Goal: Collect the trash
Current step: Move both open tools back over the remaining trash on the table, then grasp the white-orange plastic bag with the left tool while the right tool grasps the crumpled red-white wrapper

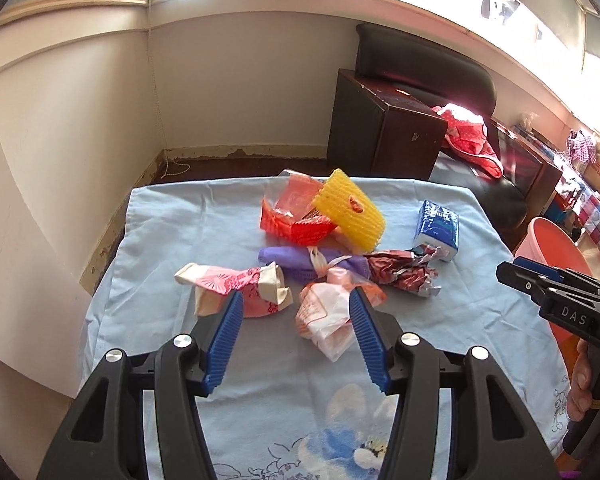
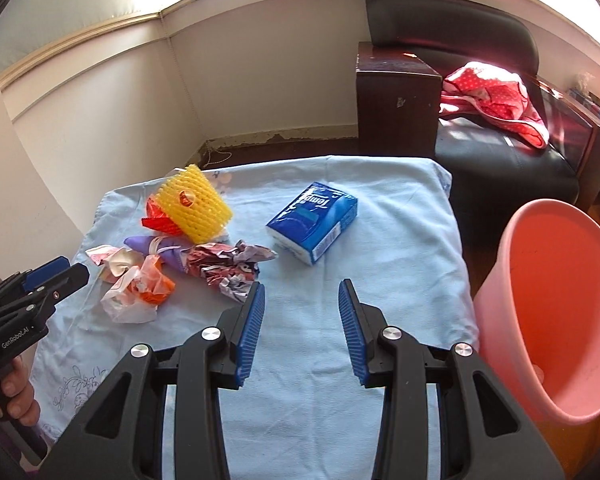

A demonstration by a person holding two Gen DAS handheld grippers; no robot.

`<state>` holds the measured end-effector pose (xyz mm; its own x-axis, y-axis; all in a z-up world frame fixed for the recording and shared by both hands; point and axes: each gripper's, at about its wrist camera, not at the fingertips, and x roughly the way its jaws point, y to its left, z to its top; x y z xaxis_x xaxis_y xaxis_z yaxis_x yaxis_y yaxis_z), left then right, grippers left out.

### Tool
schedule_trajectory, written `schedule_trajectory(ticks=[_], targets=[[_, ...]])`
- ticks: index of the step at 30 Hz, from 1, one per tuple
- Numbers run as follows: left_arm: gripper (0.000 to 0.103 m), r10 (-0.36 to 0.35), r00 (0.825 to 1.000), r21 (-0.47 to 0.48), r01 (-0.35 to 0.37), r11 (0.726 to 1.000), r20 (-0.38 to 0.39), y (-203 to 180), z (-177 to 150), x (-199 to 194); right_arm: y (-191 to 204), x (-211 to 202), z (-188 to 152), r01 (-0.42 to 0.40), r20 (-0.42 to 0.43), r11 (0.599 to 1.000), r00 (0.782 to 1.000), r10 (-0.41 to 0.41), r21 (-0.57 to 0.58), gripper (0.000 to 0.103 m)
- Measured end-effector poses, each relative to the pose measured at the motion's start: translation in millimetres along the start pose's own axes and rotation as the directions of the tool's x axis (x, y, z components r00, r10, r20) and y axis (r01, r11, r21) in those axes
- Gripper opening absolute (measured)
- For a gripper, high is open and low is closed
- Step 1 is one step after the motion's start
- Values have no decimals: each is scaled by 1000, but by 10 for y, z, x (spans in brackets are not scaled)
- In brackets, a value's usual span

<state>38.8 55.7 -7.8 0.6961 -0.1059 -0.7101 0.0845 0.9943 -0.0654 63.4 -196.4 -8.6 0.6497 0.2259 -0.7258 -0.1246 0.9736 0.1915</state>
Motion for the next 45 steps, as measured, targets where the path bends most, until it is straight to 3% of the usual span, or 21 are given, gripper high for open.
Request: schedule_trajectory(ticks=[7, 16, 19, 21, 23, 34, 35, 40, 45], targets=[[54, -7, 998, -36, 5, 999, -62, 101, -177, 147, 203, 201, -14, -57, -46, 997, 997, 55, -46, 39], [54, -42, 995, 4, 43, 999, -87, -179, -97, 401, 263, 421, 39, -102, -91, 994, 991, 99, -25, 39], [49, -62, 992, -6, 62, 998, -106, -187, -96, 504, 278, 497, 42, -110, -110, 994, 988, 107, -23, 39], [35, -82, 992, -4, 82, 997, -99, -212, -97, 496, 290, 557, 39, -114, -123, 993, 986, 110, -24, 39], [28, -92, 991, 15, 94, 995, -94, -242, -106, 481, 298, 617, 35, -119, -140, 993, 983, 115, -19, 39], [25, -93, 993, -2, 93, 996, -80, -193, -165, 376, 408, 779, 35, -123, -137, 991, 984, 116, -47, 39], [25, -94, 993, -4, 94, 996, -77, -186, -173, 359, 408, 779, 29, -122, -134, 991, 984, 114, -51, 31], [25, -96, 994, -2, 97, 995, -60, -200, -168, 274, 340, 725, 15, -129, -129, 991, 984, 122, -48, 21], [25, -107, 993, 4, 107, 994, -41, -249, -153, 173, 260, 546, -48, -128, -104, 991, 987, 123, -43, 20]])
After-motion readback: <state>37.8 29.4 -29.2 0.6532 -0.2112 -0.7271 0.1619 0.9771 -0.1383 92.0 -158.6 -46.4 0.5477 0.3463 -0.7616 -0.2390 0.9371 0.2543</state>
